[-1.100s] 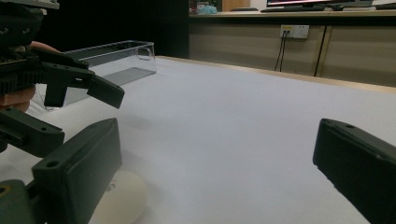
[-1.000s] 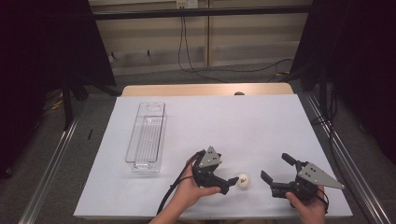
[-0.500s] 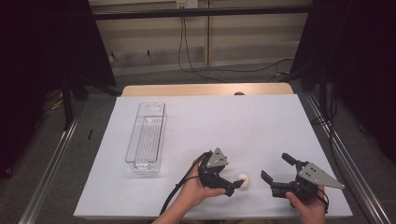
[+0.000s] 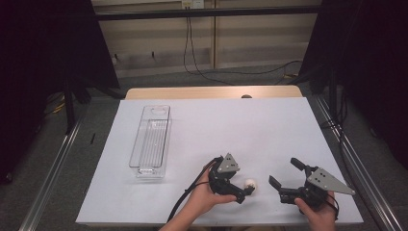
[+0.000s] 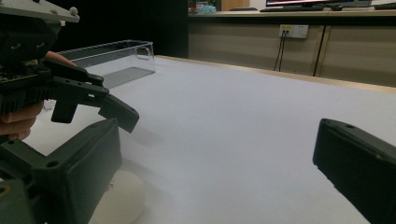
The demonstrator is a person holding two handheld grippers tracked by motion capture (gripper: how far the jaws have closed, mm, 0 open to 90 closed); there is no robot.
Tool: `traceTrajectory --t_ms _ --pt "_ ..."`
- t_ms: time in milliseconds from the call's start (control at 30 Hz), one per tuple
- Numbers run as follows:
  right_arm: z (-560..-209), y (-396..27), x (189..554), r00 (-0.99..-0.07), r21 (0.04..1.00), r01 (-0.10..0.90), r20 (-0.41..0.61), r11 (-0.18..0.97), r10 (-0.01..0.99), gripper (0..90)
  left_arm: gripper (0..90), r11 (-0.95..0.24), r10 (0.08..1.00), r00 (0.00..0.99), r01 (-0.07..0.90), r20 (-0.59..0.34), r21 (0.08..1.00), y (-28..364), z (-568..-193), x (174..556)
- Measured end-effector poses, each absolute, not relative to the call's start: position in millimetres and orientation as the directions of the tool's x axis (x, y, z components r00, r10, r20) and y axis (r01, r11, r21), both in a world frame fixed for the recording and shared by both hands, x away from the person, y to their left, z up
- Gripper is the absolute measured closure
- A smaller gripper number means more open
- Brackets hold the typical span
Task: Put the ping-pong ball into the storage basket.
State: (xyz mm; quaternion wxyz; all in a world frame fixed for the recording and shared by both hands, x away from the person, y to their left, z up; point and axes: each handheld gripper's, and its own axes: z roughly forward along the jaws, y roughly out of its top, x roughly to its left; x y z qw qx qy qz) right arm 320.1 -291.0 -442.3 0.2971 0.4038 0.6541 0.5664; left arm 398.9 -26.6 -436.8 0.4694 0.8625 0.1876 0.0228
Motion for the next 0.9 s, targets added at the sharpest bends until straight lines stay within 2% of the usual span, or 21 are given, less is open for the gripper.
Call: traceTrajectory --t_ms 433,800,900 --pt "-442.1 -290.9 319.9 -0.498 0.981 0.192 0.069 0.032 0.864 0.9 7.7 -0.506 0.323 0.934 0.306 -0.152 0.806 -32.8 -441.3 398.9" --pt "-441.7 -291.6 319.7 -0.494 0.981 0.190 0.071 0.028 0.866 0.9 17.4 -0.546 0.291 0.946 0.285 -0.140 0.788 -39.1 -444.5 397.8" --pt "-441.7 -291.8 319.6 -0.494 0.981 0.190 0.072 0.027 0.866 0.9 22.5 -0.555 0.286 0.949 0.278 -0.134 0.784 -39.9 -445.3 398.3"
